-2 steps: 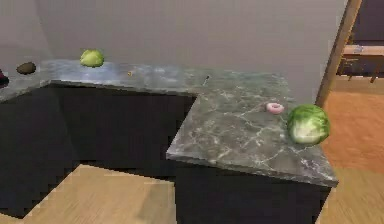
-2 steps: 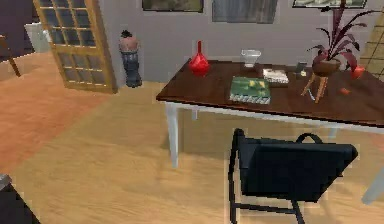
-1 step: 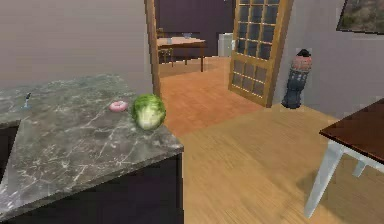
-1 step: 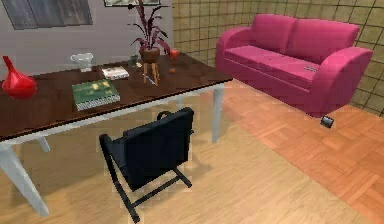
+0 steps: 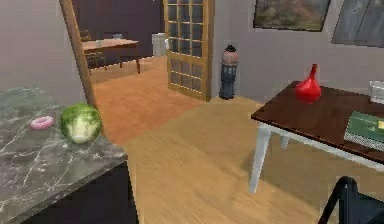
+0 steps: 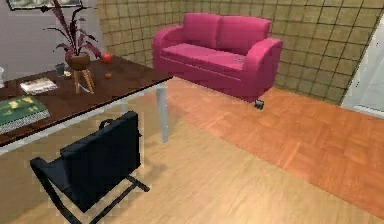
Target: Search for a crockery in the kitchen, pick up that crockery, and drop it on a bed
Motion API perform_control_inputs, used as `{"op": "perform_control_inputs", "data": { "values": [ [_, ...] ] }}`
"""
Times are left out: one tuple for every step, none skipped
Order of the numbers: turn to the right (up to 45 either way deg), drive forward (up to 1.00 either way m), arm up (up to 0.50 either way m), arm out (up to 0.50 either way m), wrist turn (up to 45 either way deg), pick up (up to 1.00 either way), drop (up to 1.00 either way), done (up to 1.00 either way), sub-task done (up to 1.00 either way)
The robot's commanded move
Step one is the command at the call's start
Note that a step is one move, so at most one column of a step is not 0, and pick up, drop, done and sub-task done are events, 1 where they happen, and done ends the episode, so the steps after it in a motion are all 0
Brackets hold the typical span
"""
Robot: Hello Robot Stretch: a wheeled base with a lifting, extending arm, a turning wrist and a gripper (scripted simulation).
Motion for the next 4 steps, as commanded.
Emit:
{"op": "perform_control_inputs", "data": {
  "values": [
    [0.0, 1.00, 0.00, 0.00, 0.0, 0.00, 0.00, 0.00, 0.00],
    [6.0, 0.00, 0.00, 0.00, 0.0, 0.00, 0.00, 0.00, 0.00],
    [0.0, 0.20, 0.00, 0.00, 0.0, 0.00, 0.00, 0.00, 0.00],
    [24.0, 0.00, 0.00, 0.00, 0.0, 0.00, 0.00, 0.00, 0.00]
  ]
}}
